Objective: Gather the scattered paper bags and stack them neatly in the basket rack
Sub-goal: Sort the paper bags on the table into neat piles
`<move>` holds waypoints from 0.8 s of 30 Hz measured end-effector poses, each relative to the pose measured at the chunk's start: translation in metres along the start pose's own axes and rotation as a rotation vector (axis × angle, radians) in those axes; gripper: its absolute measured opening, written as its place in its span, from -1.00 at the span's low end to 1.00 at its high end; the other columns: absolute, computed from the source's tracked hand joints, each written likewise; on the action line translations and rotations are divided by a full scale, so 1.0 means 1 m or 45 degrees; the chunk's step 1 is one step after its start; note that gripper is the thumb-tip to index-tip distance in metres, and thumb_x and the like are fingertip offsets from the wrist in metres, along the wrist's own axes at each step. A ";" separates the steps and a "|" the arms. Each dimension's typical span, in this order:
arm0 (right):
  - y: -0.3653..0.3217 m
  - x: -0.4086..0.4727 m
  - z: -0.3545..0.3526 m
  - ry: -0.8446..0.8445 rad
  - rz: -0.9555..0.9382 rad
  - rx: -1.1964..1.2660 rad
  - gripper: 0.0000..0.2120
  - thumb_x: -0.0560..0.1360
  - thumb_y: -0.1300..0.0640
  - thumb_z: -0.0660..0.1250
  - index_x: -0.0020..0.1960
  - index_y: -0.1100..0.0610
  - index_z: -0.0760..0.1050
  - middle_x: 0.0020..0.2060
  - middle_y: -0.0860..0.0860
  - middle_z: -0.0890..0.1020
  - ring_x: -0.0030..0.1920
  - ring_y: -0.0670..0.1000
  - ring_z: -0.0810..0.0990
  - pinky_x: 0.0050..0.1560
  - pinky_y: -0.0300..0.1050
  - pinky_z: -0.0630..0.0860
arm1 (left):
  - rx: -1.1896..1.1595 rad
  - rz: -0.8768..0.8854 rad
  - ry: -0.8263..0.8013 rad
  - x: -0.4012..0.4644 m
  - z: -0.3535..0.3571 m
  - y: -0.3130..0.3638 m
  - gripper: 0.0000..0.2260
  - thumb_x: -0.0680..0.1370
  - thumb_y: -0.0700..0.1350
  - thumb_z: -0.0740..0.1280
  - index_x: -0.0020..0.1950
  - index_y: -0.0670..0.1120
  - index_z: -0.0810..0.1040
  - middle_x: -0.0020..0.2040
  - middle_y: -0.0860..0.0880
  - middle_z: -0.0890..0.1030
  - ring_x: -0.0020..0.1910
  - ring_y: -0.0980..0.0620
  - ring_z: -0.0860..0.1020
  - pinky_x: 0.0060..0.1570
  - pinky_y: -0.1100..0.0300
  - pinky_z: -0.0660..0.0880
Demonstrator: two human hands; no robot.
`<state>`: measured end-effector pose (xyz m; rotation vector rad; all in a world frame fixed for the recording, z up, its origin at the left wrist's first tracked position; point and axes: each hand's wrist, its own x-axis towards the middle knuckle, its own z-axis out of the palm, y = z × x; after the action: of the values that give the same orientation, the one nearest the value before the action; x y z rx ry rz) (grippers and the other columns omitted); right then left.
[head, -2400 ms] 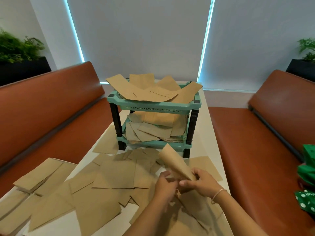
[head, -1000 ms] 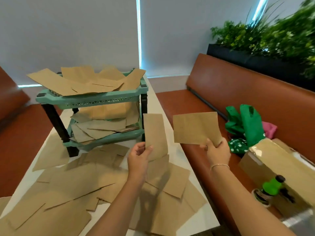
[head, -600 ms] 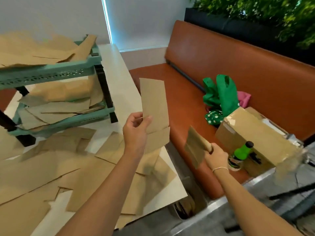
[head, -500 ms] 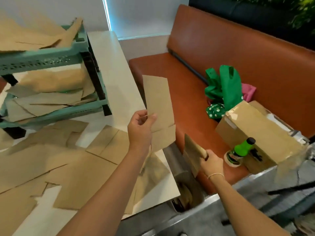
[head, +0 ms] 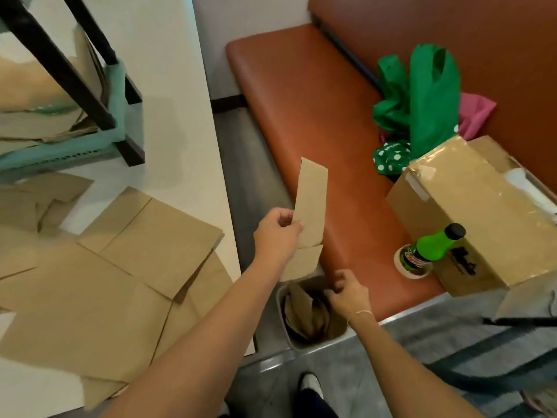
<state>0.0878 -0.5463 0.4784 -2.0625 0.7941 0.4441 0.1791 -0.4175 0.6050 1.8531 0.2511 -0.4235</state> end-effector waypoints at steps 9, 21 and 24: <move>-0.062 0.027 -0.088 -0.065 -0.281 0.615 -0.21 0.30 0.36 0.49 0.40 0.04 0.21 0.08 0.03 0.45 0.03 0.02 0.49 -0.13 -0.08 0.57 | 0.821 -0.027 -0.328 0.006 0.024 -0.015 -0.87 0.55 -0.16 0.28 0.09 -0.06 0.51 0.07 -0.07 0.55 -0.02 -0.03 0.48 -0.10 0.20 0.42; 0.007 0.026 -0.007 0.042 -0.089 -0.205 -0.78 0.51 0.25 0.19 0.12 0.18 0.51 -0.02 0.18 0.64 0.01 0.22 0.59 0.08 -0.06 0.50 | 0.840 0.041 -0.190 0.011 0.008 -0.019 -0.62 0.57 -0.02 0.29 0.37 -0.05 0.36 0.32 -0.07 0.42 0.25 -0.04 0.44 0.19 0.11 0.43; 0.017 0.021 0.013 -0.110 -0.051 -0.211 -0.71 0.49 0.22 0.25 0.21 0.11 0.45 0.06 0.14 0.62 0.07 0.17 0.59 0.12 -0.11 0.48 | 0.795 0.130 -0.137 0.008 0.005 -0.015 -0.63 0.57 -0.03 0.30 0.35 -0.04 0.36 0.32 -0.06 0.40 0.27 -0.04 0.41 0.22 0.10 0.41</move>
<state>0.0915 -0.5505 0.4490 -2.1918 0.6833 0.5895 0.1798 -0.4179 0.5868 2.4285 -0.0622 -0.5720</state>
